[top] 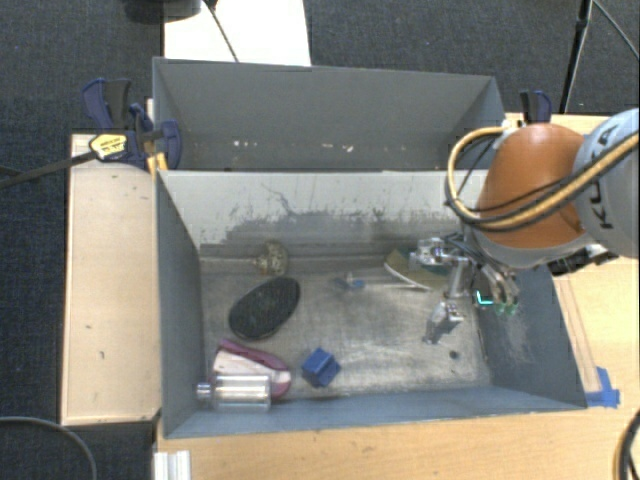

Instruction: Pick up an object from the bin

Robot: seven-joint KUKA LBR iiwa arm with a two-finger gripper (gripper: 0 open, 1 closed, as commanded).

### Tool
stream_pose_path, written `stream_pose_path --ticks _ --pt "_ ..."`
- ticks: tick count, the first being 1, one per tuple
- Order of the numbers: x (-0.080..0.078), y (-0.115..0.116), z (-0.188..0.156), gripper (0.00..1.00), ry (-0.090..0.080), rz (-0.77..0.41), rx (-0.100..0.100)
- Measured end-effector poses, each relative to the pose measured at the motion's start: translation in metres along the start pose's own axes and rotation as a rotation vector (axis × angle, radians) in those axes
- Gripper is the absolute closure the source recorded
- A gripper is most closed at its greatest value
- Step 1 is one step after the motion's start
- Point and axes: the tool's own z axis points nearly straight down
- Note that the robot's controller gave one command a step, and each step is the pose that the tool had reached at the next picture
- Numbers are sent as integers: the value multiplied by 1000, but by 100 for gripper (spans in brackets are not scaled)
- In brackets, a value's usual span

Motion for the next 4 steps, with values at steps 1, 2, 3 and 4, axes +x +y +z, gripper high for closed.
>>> stream_pose_path --ticks 1,2,3,4 --pt "-57 5 -89 0 -21 7 0" --pt "-46 33 41 0 1 73 -1" --pt "-45 48 72 0 -8 171 -1" --pt "-45 48 71 100 -7 169 -2"
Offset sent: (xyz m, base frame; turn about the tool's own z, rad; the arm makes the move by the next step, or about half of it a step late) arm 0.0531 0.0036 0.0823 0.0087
